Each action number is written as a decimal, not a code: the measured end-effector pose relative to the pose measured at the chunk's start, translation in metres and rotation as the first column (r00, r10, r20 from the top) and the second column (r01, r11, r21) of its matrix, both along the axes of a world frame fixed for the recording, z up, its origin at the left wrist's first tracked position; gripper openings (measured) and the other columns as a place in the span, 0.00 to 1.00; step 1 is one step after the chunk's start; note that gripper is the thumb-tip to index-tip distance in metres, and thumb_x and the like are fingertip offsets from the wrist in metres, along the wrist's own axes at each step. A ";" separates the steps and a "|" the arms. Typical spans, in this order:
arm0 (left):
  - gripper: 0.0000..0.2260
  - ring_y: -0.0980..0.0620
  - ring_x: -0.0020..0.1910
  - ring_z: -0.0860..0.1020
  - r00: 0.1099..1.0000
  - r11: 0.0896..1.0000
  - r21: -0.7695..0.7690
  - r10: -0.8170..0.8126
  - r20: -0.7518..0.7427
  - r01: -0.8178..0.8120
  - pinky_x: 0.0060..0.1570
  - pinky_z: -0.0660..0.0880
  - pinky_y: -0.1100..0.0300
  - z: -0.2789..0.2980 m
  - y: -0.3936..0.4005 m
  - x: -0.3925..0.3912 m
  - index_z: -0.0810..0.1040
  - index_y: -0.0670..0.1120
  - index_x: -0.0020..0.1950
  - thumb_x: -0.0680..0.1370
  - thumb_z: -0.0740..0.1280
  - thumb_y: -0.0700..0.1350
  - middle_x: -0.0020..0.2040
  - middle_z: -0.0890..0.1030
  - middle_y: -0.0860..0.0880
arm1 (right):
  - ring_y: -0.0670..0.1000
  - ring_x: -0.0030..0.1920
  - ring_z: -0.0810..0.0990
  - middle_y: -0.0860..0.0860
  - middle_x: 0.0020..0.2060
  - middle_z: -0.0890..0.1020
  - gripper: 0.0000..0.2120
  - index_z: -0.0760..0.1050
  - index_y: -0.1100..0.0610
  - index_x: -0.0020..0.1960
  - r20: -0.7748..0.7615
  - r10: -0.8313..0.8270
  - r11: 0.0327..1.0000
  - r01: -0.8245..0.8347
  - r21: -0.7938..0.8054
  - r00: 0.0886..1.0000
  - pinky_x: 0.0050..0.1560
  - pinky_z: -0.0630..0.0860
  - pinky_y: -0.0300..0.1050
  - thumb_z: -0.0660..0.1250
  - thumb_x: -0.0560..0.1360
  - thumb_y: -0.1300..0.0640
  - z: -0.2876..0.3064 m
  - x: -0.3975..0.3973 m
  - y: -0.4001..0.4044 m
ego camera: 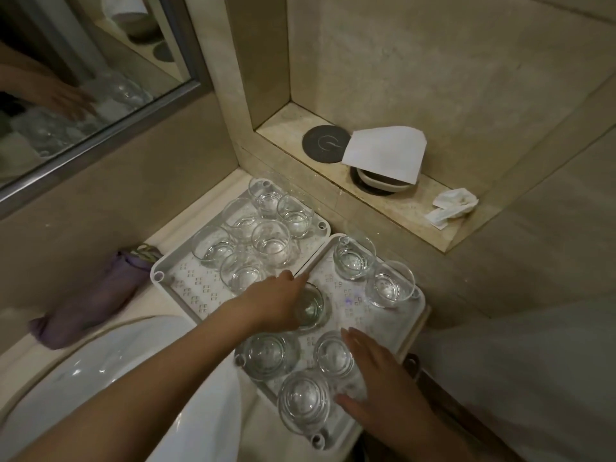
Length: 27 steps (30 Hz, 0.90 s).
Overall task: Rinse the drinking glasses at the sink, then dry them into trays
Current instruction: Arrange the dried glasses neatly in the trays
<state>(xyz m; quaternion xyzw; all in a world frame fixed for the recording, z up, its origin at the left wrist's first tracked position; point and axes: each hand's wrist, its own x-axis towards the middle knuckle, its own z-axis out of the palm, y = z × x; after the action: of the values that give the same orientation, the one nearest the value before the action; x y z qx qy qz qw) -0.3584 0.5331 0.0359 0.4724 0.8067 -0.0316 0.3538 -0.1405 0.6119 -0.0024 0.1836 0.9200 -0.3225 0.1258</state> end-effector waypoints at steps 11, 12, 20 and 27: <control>0.40 0.41 0.67 0.70 0.999 0.984 0.169 0.052 0.010 -0.053 0.63 0.70 0.51 -0.025 0.021 0.011 0.50 0.45 0.79 0.75 0.71 0.47 0.73 0.63 0.42 | 0.51 0.72 0.62 0.47 0.75 0.59 0.41 0.41 0.45 0.75 -0.116 -0.170 0.974 0.184 0.129 0.979 0.69 0.61 0.45 0.68 0.76 0.48 -0.005 -0.011 0.028; 0.41 0.41 0.67 0.70 0.998 0.981 0.180 0.065 0.017 -0.067 0.63 0.70 0.51 -0.025 0.023 0.011 0.50 0.45 0.79 0.74 0.72 0.47 0.73 0.64 0.42 | 0.52 0.72 0.63 0.48 0.75 0.60 0.41 0.42 0.45 0.75 -0.122 -0.198 0.971 0.212 0.111 0.973 0.68 0.62 0.45 0.69 0.75 0.50 -0.005 -0.012 0.031; 0.39 0.41 0.62 0.73 0.989 0.957 0.246 0.145 0.040 -0.150 0.57 0.72 0.55 -0.022 0.031 0.018 0.53 0.42 0.78 0.74 0.72 0.45 0.71 0.62 0.40 | 0.55 0.71 0.67 0.52 0.74 0.64 0.43 0.50 0.45 0.76 -0.236 -0.215 0.954 0.255 0.156 0.948 0.65 0.70 0.49 0.74 0.72 0.57 -0.016 -0.008 0.039; 0.31 0.46 0.65 0.70 0.970 0.945 0.221 0.241 0.033 -0.242 0.62 0.69 0.57 -0.002 -0.020 0.009 0.57 0.47 0.77 0.78 0.66 0.50 0.70 0.66 0.44 | 0.54 0.54 0.81 0.54 0.57 0.79 0.25 0.66 0.54 0.68 -0.443 -0.142 0.933 0.269 0.239 0.885 0.45 0.82 0.50 0.63 0.77 0.42 -0.003 0.000 0.000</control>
<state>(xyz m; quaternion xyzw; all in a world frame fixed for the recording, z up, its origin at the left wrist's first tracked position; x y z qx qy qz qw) -0.3495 0.5126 0.0337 0.4069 0.8558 0.1039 0.3020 -0.1408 0.6121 -0.0050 0.2241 0.9379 -0.2257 -0.1383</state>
